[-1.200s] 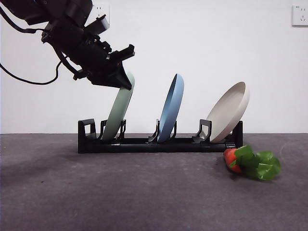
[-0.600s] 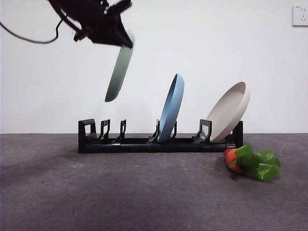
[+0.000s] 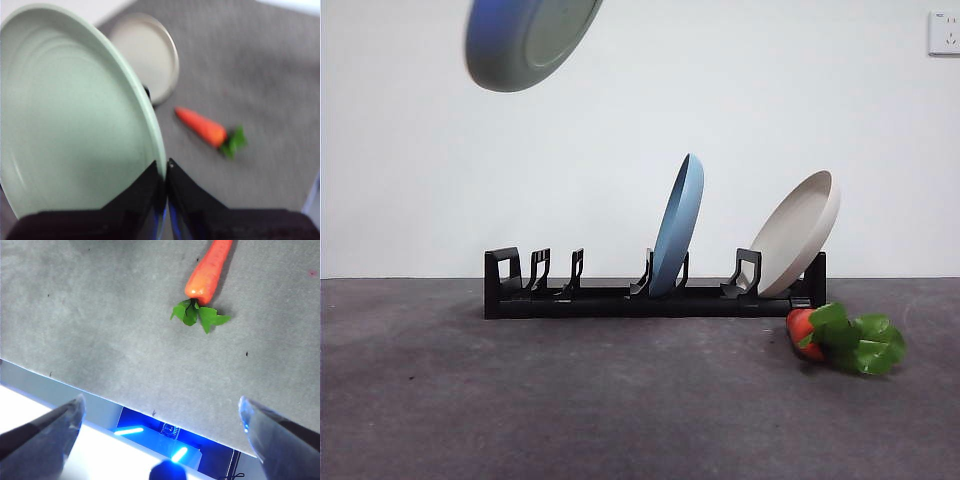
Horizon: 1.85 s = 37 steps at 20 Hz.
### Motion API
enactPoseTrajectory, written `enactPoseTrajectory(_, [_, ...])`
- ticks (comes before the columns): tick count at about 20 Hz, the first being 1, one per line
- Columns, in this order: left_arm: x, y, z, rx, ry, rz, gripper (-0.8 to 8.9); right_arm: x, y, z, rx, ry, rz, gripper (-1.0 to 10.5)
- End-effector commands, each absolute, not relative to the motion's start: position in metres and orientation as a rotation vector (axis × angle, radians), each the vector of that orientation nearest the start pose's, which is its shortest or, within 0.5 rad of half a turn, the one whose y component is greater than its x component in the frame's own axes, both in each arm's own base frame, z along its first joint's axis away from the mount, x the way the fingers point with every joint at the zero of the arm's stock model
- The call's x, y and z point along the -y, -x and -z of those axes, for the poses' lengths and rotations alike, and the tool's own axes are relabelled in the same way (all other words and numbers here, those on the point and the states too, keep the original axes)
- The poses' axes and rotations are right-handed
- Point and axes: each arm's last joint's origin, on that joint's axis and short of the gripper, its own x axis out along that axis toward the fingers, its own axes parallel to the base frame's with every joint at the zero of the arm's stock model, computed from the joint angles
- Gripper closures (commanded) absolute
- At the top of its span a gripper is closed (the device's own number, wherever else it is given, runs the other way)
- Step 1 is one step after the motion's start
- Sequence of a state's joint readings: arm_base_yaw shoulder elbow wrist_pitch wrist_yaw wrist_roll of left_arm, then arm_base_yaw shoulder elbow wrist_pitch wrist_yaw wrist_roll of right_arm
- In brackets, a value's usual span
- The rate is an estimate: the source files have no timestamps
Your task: Take the green plate from the plate rack,put the plate on the table,take the carrot from the table,put the carrot in the plate
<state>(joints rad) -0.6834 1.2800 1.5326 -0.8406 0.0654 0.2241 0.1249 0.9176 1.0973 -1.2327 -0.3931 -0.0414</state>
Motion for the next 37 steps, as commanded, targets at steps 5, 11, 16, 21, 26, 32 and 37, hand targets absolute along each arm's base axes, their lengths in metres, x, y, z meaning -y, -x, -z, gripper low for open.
enactPoseTrajectory(5, [0.212, -0.162, -0.377, -0.632, -0.766, 0.83, 8.19, -0.028, -0.134, -0.335, -1.038, -0.104, -0.495, 2.9])
enactPoseTrajectory(11, [0.239, -0.159, -0.282, -0.649, -0.907, 0.775, 8.19, -0.028, -0.134, -0.335, -1.041, -0.107, -0.493, 2.9])
enactPoseTrajectory(16, [0.242, -0.158, -0.221, -0.611, -0.996, 0.778, 8.19, -0.028, -0.134, -0.335, -1.043, -0.111, -0.491, 2.9])
enactPoseTrajectory(21, [0.262, -0.163, -0.181, -0.622, -1.121, 0.833, 8.2, -0.028, -0.133, -0.335, -1.044, -0.111, -0.491, 2.9])
enactPoseTrajectory(26, [0.27, -0.166, -0.155, -0.674, -1.172, 0.844, 8.2, -0.028, -0.133, -0.334, -1.047, -0.112, -0.491, 2.9])
enactPoseTrajectory(32, [0.272, -0.164, -0.147, -0.738, -1.104, 0.905, 5.24, -0.028, -0.133, -0.334, -1.048, -0.112, -0.491, 2.9])
enactPoseTrajectory(37, [0.273, -0.166, -0.153, -0.736, -1.081, 0.875, 4.17, -0.028, -0.133, -0.334, -1.051, -0.117, -0.487, 2.9])
